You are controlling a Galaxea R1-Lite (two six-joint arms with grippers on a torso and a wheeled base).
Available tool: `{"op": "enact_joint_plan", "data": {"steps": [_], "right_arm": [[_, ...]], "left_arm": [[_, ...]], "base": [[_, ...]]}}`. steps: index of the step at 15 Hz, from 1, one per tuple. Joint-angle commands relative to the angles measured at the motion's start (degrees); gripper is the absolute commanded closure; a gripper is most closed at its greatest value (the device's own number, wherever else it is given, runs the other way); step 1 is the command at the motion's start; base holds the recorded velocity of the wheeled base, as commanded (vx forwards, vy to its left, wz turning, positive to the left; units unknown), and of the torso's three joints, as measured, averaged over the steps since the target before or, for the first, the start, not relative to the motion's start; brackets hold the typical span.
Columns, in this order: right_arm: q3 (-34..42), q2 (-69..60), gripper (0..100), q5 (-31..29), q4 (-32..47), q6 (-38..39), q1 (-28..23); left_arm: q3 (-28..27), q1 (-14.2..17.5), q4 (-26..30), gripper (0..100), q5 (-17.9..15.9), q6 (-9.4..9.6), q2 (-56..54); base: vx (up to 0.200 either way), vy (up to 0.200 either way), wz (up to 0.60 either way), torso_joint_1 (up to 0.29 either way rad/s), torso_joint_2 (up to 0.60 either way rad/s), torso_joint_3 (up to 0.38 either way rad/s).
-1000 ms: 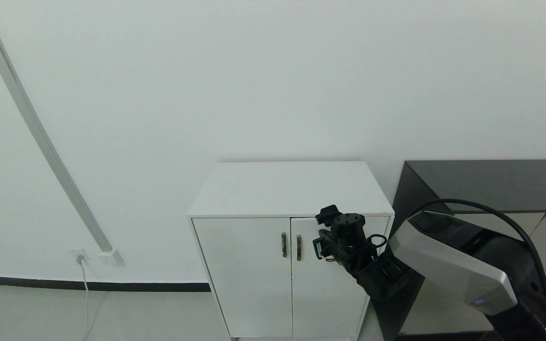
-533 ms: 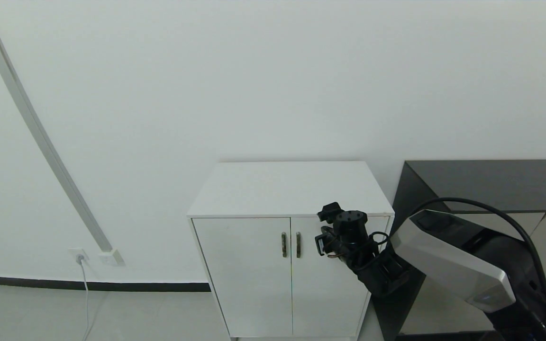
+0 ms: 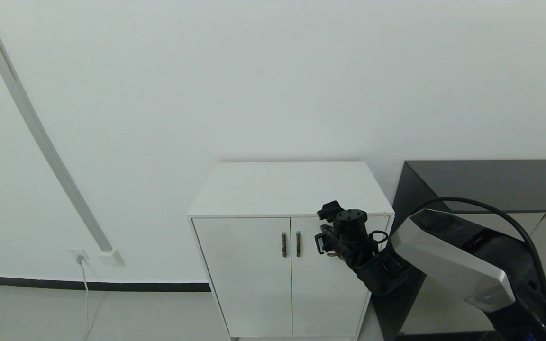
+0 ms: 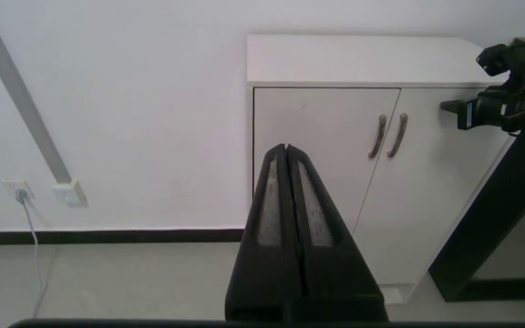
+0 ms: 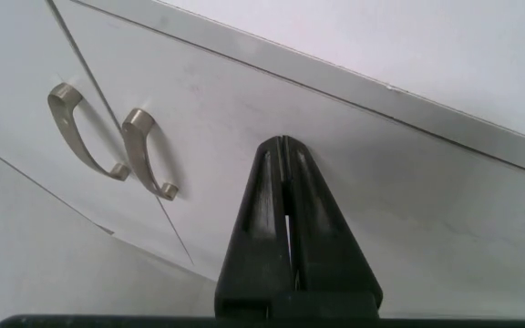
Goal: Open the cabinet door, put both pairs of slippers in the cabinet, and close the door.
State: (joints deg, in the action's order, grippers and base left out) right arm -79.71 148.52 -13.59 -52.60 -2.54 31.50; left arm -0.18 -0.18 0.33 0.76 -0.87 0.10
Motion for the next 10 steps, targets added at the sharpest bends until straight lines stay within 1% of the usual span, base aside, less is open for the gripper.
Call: {"op": "enact_joint_plan", "data": {"steps": [1,3,4,6,10], "right_arm": [[0.00,0.11,100,-0.03,-0.04,-0.01,-0.12],[2.19,-1.30,100,-0.12,-0.92,0.07,0.05],[4.48,-2.97,100,-0.47,-2.15,0.07,0.14],[11.34,-7.81,100,-0.47,-5.67,0.34,0.05],[27.51,-18.18,100,-0.65,-13.67,0.43,-0.83]], "left_arm": [[0.01,0.01,0.02,100,0.04,-0.01,0.08],[0.01,0.01,0.02,100,-0.05,-0.01,0.08],[0.01,0.01,0.02,100,-0.05,0.07,0.08],[0.01,0.01,0.02,100,-0.05,0.07,0.08],[0.01,0.01,0.02,100,-0.05,0.07,0.08]], "base": [[0.000,0.000,0.00,0.000,0.00,0.000],[0.000,0.000,0.00,0.000,0.00,0.000],[0.000,0.000,0.00,0.000,0.00,0.000],[0.000,0.000,0.00,0.000,0.00,0.000],[0.000,0.000,0.00,0.000,0.00,0.000]]}}
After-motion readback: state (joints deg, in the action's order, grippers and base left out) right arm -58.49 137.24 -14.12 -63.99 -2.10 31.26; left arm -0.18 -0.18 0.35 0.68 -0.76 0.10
